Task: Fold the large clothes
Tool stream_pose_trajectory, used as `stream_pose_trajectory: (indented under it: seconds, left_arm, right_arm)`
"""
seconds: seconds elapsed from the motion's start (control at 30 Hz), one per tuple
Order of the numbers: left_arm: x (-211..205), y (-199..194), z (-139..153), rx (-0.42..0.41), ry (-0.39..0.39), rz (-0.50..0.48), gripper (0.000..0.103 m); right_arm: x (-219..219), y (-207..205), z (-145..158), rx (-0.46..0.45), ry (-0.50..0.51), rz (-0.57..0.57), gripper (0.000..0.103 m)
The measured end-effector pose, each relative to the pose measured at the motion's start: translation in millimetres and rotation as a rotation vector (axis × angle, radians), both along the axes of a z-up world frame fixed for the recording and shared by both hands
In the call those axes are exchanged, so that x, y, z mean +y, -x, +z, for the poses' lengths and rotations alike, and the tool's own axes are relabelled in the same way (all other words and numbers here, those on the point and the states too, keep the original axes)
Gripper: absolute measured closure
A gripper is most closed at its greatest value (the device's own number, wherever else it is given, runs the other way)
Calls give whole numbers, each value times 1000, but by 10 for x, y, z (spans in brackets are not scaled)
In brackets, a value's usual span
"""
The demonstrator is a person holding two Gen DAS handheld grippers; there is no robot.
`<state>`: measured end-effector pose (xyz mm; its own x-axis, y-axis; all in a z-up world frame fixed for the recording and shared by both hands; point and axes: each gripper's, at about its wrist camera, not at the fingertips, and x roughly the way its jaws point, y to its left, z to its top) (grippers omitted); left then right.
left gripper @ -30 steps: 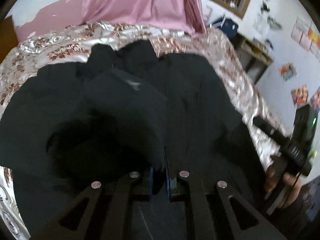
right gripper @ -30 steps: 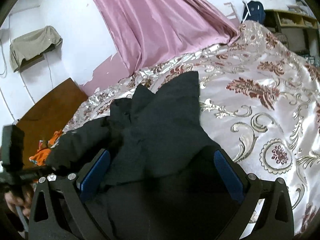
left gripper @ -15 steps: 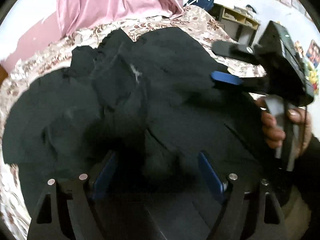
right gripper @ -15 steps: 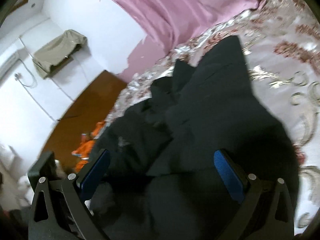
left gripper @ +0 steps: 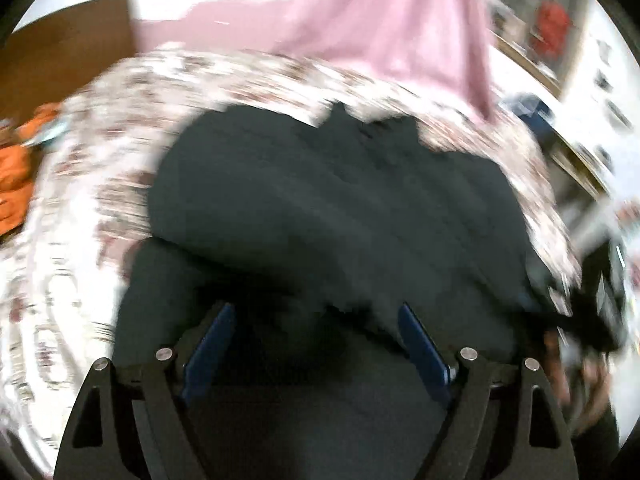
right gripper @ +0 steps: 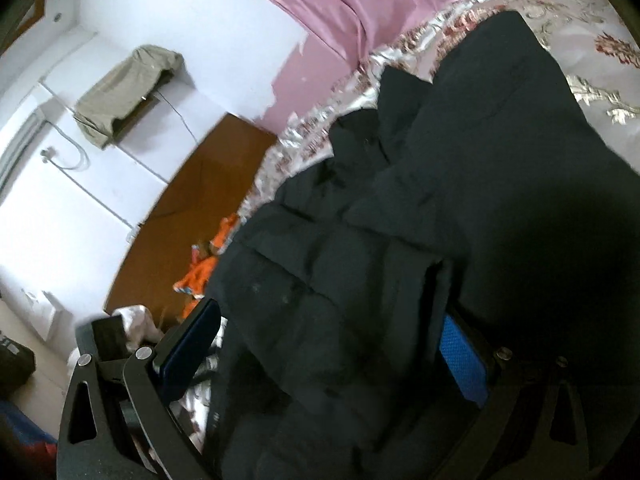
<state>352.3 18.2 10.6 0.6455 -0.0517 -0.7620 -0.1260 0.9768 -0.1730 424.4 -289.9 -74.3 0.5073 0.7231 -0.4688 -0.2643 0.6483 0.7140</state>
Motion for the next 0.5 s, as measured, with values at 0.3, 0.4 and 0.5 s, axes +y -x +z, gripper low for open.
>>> stream_pose_trajectory:
  seconds: [0.3, 0.4, 0.5]
  left_arm:
    - [705, -115, 286, -59, 8, 242, 20]
    - [747, -255, 268, -30, 7, 268, 20]
    - [746, -400, 268, -33, 12, 258, 20]
  right_arm:
    - [365, 155, 299, -103, 345, -43, 97]
    - [379, 240, 591, -257, 461, -93, 99]
    - [334, 329, 852, -387, 583, -191, 99]
